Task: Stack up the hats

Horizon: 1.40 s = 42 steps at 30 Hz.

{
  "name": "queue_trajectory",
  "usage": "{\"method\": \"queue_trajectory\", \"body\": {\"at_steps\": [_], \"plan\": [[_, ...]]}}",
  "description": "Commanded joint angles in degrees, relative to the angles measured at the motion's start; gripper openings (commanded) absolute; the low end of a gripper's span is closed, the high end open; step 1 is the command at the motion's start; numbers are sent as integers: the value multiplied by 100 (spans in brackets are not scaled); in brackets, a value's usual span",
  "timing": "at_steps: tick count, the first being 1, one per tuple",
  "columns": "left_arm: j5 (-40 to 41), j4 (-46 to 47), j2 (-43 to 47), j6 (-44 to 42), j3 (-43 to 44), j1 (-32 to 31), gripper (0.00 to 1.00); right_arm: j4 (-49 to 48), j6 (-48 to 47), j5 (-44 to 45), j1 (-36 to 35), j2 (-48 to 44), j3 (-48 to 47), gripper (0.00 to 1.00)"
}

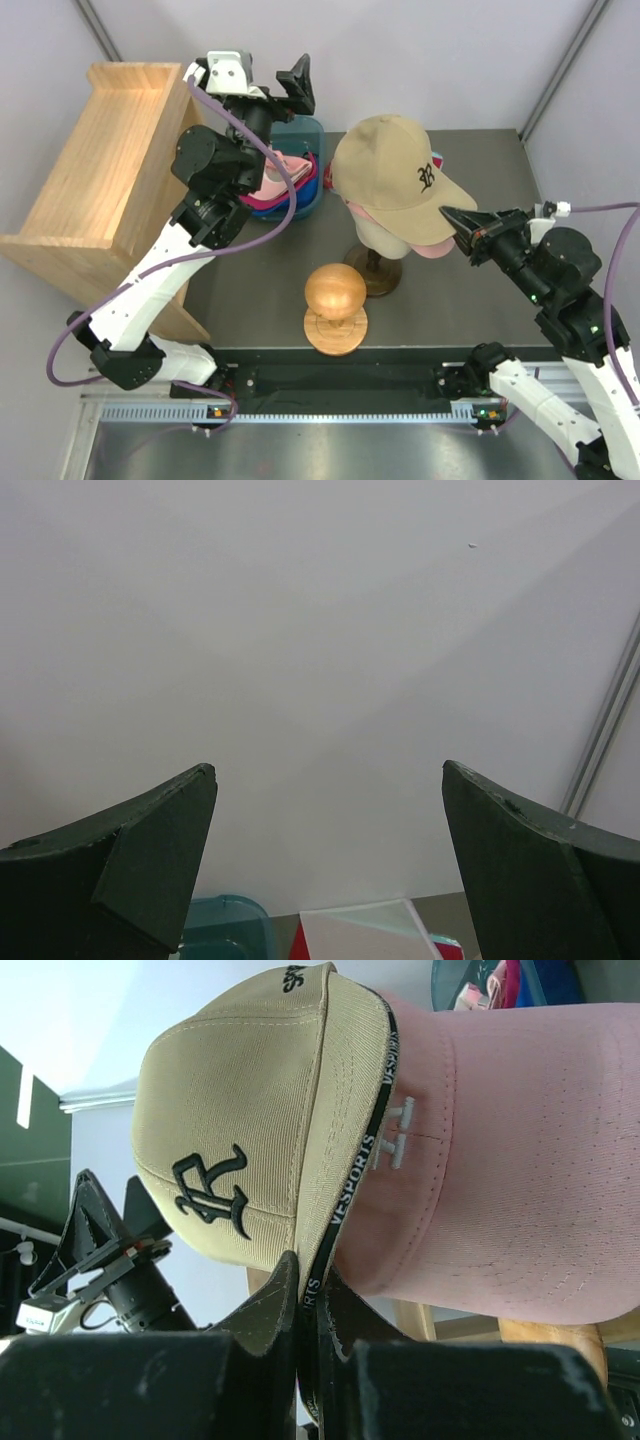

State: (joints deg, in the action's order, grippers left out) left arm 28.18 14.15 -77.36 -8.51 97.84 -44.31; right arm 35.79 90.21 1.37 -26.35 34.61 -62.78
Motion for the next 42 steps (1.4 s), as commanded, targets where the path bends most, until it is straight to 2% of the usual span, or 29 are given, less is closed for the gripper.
{"method": "queue_trajectory", "body": {"at_steps": [1,11,17,27,34,42], "plan": [[47,-114,125,148,-28,2,98,1202,-294,452,33,116,407,0],[117,-325,125,227,-142,11,98,1413,-180,663,33,11,838,0],[108,-404,20,254,-239,72,98,1667,-258,725,25,151,716,0],[-225,-773,-385,464,-415,274,99,2256,-1049,1031,33,730,48,0],[-858,-923,-358,1403,-713,775,98,2810,-1901,1375,33,1363,-918,0],[-1096,-976,-367,1589,-872,872,99,3206,-2359,1507,33,1470,-771,0]]}}
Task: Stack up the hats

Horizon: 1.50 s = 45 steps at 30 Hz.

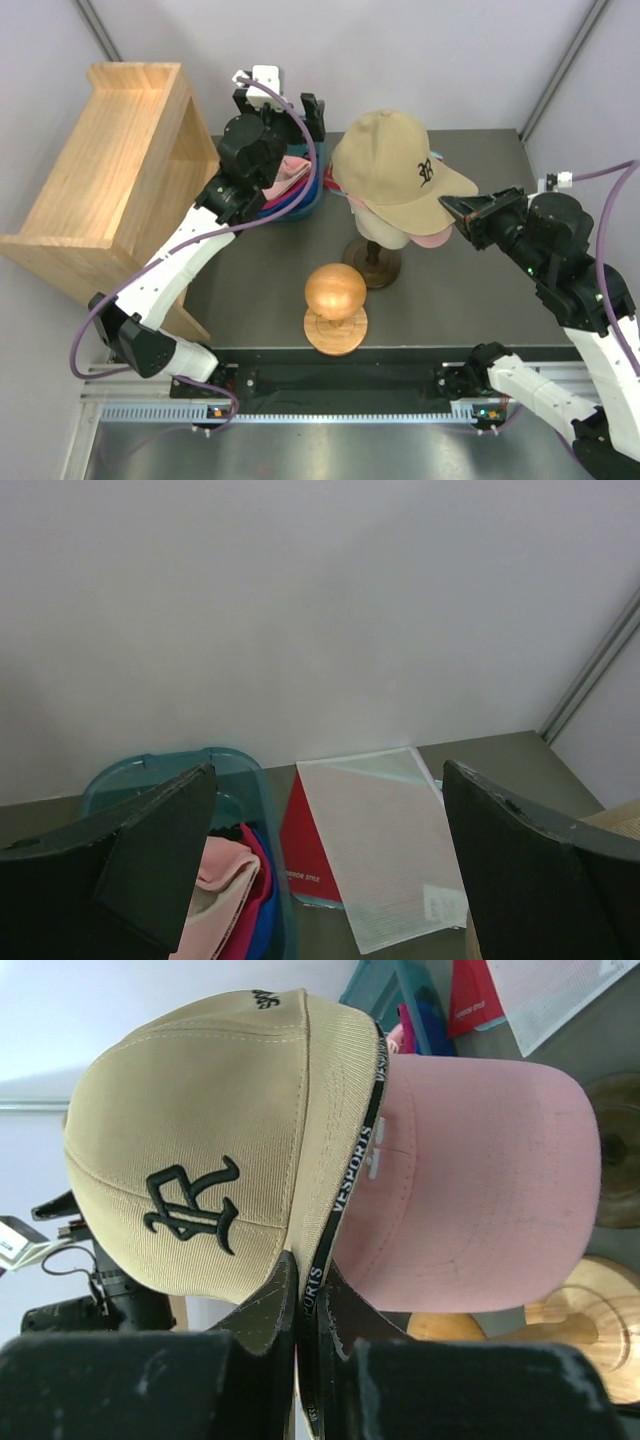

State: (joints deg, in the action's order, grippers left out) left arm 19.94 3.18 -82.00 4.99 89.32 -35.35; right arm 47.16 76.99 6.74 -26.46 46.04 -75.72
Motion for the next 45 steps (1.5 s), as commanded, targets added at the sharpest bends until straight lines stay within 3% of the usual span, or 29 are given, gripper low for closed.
{"method": "queue_trajectory", "body": {"at_steps": [1,29,32,35,41,45], "plan": [[-307,104,87,248,-11,-24,99,2130,-1046,978,44,335,558,0],[-800,-116,131,810,-837,-24,99,2079,-1213,1198,44,177,1482,1],[-677,-239,122,740,-697,-33,99,2026,-1117,1364,44,-7,1376,15],[-589,-291,122,608,-600,-33,99,1912,-1011,1636,44,-262,1350,41],[-316,-520,105,424,-389,-7,99,1867,-914,2137,44,-508,1209,68],[-254,-555,44,344,-240,81,99,1850,-984,2480,44,-561,929,77]]}}
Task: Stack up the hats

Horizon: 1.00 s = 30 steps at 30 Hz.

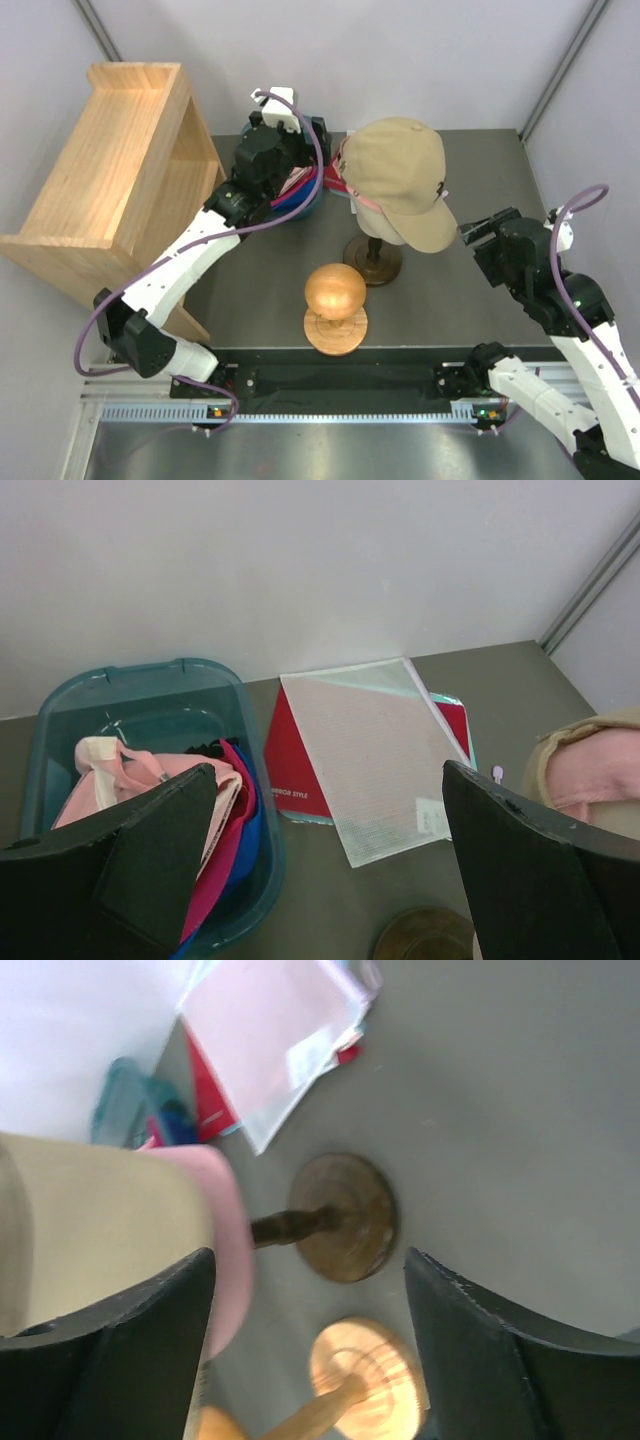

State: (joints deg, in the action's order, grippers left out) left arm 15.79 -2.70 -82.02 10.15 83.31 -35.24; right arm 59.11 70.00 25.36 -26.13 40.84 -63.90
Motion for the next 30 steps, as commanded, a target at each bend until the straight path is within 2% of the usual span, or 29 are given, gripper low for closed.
{"method": "queue_trajectory", "body": {"at_steps": [1,8,15,19,20,23,30], "plan": [[187,15,19,-189,379,96,99,654,-294,688,11,-58,-307,77],[319,-354,-472,-268,941,395,98,375,-521,1759,20,-120,-790,79],[-111,-907,-1237,136,1547,1019,99,-679,-1295,1867,73,354,-985,79],[-120,-1267,-2105,109,2083,1134,99,-1287,-1576,1131,493,618,-677,79],[-129,-1346,-2256,258,2241,1212,99,-1445,-1586,554,669,723,-598,79],[-15,-1540,-2810,574,2452,1379,99,-1955,-1577,-414,1363,794,-264,78],[55,-1496,-4004,918,2936,1591,98,-2255,-1893,-1103,2146,1040,-342,78]]}}
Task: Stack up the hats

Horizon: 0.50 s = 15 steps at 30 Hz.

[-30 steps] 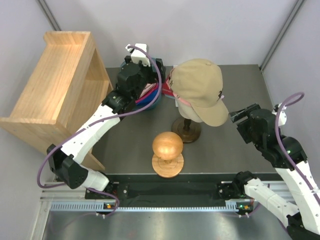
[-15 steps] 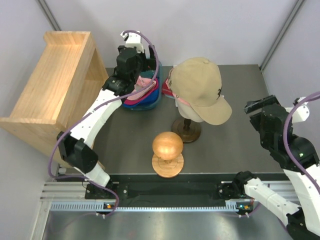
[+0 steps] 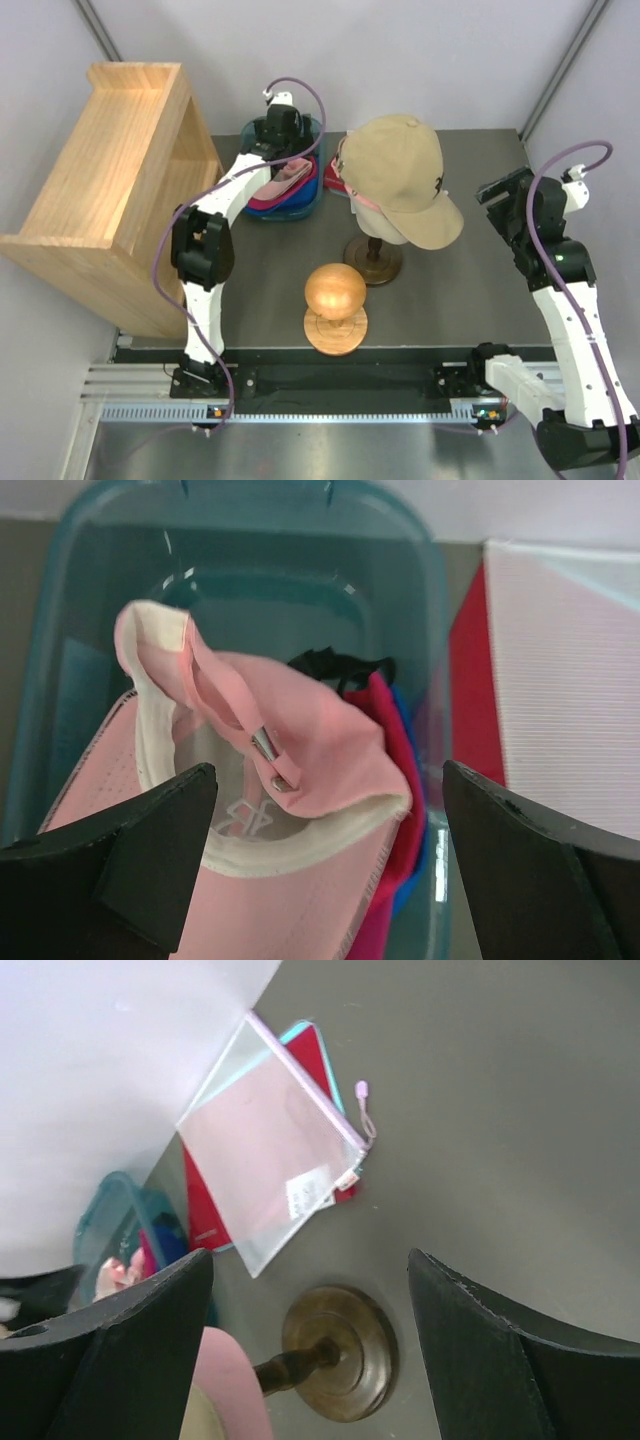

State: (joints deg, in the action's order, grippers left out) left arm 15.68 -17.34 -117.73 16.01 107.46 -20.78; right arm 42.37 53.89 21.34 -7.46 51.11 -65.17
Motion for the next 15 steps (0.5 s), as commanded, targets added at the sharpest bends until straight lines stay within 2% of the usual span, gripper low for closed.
{"method": "queue_trajectory", "body": {"at_steps": [1,5,10,13,15], "plan": [[110,-84,-548,359,609,153,98,-598,-274,-754,324,39,-207,78],[452,-217,-909,464,882,205,98,-730,-203,-1000,430,109,-154,77],[462,-392,-1147,815,803,328,96,-730,-221,-1158,632,145,-163,77],[322,-174,-1120,974,540,398,95,-748,-221,-1273,702,171,-163,78],[24,333,-1059,1062,206,425,91,-748,-230,-1334,702,206,-172,77]]}}
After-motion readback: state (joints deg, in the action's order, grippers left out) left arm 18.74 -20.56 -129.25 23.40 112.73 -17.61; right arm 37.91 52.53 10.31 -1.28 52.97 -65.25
